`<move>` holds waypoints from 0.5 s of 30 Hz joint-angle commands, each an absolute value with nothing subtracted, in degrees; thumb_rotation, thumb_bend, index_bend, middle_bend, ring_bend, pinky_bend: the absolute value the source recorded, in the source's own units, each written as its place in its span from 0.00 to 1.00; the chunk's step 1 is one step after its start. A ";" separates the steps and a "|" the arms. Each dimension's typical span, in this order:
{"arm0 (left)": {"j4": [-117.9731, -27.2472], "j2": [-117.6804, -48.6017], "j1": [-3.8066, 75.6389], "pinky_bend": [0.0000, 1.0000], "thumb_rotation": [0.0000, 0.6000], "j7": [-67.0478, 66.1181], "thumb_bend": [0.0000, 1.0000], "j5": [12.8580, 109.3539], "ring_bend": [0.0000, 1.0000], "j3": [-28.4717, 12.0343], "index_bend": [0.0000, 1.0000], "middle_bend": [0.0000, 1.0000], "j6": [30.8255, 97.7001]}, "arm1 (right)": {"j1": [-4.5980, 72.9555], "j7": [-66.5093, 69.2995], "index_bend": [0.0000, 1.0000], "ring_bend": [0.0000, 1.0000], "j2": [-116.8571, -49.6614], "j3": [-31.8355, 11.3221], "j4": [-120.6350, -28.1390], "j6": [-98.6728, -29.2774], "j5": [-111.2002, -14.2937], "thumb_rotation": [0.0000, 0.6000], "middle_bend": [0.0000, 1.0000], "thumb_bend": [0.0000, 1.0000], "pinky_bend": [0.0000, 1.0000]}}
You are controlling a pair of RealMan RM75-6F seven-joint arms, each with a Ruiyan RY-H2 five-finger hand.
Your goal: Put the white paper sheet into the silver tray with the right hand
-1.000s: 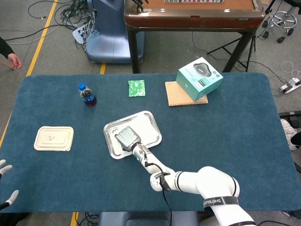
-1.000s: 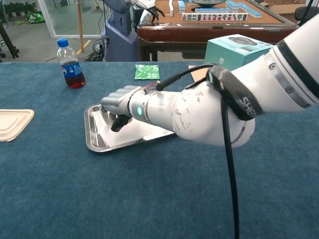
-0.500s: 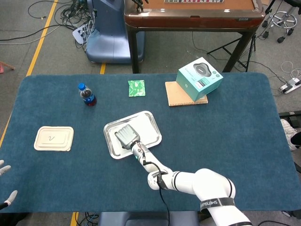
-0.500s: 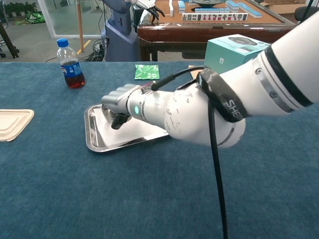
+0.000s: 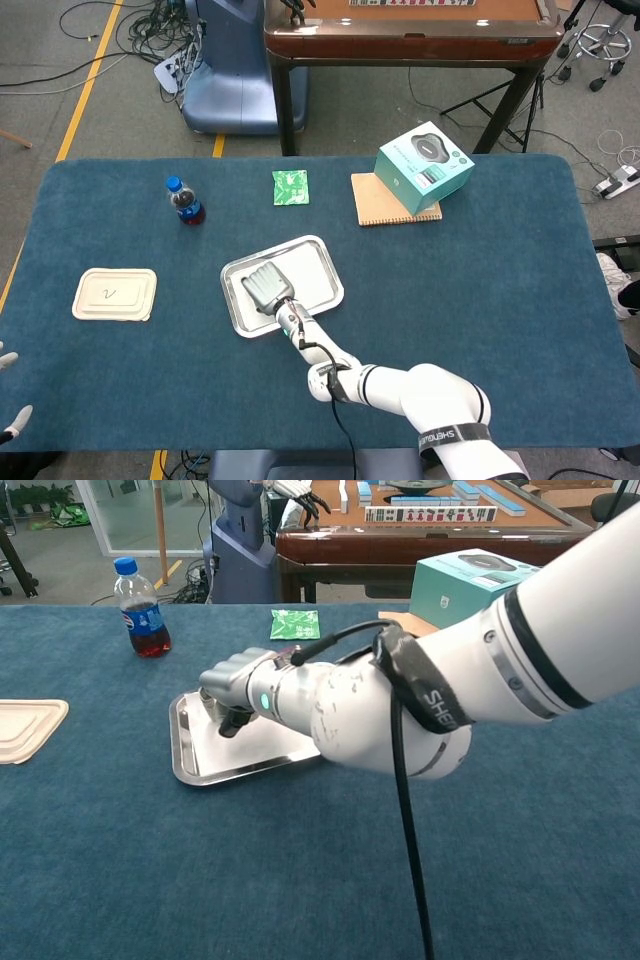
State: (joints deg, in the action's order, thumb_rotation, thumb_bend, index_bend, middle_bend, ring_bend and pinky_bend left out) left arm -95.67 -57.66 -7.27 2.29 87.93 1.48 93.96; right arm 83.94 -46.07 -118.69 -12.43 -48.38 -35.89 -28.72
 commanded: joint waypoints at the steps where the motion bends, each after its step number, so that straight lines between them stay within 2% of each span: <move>1: -95.58 -57.72 -7.26 0.09 1.00 2.34 0.21 87.96 0.14 1.45 0.23 0.12 93.93 | 83.97 -46.20 0.28 1.00 -118.89 -12.64 -48.04 -35.74 -28.82 0.65 1.00 1.00 1.00; 15: -95.58 -57.72 -7.33 0.09 1.00 2.35 0.21 88.26 0.14 1.42 0.23 0.12 94.10 | 82.80 -45.72 0.27 1.00 -117.24 -13.17 -51.58 -37.20 -31.84 0.65 1.00 1.00 1.00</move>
State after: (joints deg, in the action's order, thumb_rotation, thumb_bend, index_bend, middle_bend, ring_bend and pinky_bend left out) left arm -95.59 -57.72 -7.32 2.36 88.26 1.41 94.10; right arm 82.99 -45.80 -117.51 -13.18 -51.15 -36.91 -31.47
